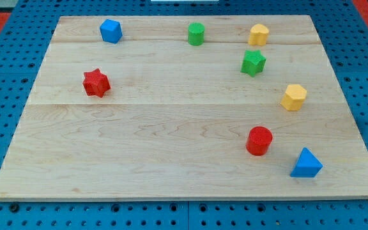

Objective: Move the blue triangle to the bottom centre of the board

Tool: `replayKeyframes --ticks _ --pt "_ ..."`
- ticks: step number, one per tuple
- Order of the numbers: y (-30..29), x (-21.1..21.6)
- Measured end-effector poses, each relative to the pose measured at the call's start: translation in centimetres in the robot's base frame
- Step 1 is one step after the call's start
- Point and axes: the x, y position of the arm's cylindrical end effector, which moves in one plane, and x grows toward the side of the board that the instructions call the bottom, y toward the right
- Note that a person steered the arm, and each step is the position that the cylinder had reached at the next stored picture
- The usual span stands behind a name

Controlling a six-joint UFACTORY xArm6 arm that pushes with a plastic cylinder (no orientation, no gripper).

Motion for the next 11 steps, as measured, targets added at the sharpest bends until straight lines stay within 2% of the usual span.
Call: replayKeyframes --ticks 1,2,4,5,7,8,9,10,11 --pt "0.0 0.3" --pt "-0.3 4.7" --pt "-8.4 8.7" --pt "-10.6 10.3" --pt "-20.0 14.5" --pt "-26.7 11.6" --pt "-31.4 11.2" --pt "-29.0 12.3" --pt "-31.2 12.6"
